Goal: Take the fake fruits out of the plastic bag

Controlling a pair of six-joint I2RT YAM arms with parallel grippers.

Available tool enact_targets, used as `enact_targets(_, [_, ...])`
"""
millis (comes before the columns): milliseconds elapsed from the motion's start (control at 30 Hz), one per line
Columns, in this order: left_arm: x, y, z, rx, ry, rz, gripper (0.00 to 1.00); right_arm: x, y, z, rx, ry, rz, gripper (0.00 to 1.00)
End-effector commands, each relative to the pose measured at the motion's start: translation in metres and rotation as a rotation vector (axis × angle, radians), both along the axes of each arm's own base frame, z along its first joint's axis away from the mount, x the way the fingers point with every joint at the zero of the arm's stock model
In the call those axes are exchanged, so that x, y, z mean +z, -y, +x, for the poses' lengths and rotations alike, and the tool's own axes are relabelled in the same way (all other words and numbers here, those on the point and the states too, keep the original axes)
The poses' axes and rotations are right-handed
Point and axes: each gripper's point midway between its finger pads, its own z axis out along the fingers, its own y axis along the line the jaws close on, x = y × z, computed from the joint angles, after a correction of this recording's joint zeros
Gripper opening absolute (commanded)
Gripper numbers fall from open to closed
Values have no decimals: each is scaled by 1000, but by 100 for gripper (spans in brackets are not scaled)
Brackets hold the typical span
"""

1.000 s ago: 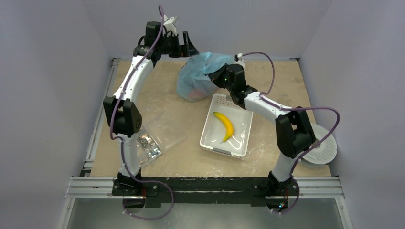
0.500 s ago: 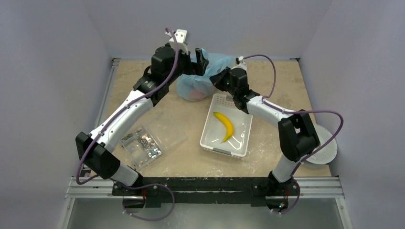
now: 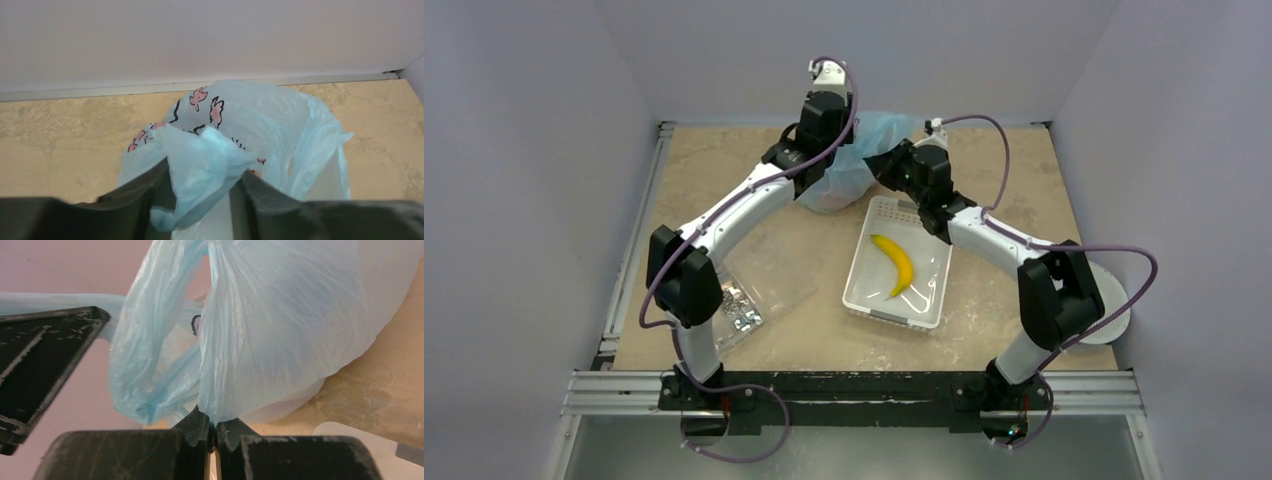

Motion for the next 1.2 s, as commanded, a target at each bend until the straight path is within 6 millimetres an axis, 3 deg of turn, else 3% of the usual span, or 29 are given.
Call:
enact_targets(0, [59,-15,3,-16,93,-90,24,11,2,-8,25,27,75,0])
enact_targets(33, [56,-20,1,-27,68,-110,10,8,2,-9,44,16,122,0])
enact_targets(100, [47,-38,-8,-51,10,-162,0,3,9,-13,67,2,255,0])
enact_targets(200, [41,-55,-29,-165,-22,-290,0,-8,20,-16,98,-6,421,0])
enact_targets(267, [27,-63,-46,-206,-64,-325,0,-15,18,-18,137,-2,465,0])
enact_targets(433, [-27,-77,-75,-202,-166,-285,0,-39,17,-10,134,-36,321,0])
enact_targets(500, [-35,-78,-79,-216,-181,-293,0,-50,21,-7,123,-61,203,0])
enact_targets(567, [-37,-78,-83,-234,-199,-285,0,-54,29,-3,115,-62,46,8])
enact_targets(733, [-40,-72,-90,-263,-218,-313,0,-27,53,2,136,87,-407,46])
enact_targets(900, [-39,-70,-92,-271,-227,-329,0,23,75,2,109,283,-673,73])
enact_targets(967, [-39,-69,-92,-274,-233,-331,0,43,80,10,101,382,-783,79])
enact_targets(1033, [-38,-68,-92,-279,-239,-331,0,61,70,15,188,516,-921,83])
enact_targets(1167, [-40,-67,-95,-290,-254,-323,0,72,43,13,454,753,-1163,84])
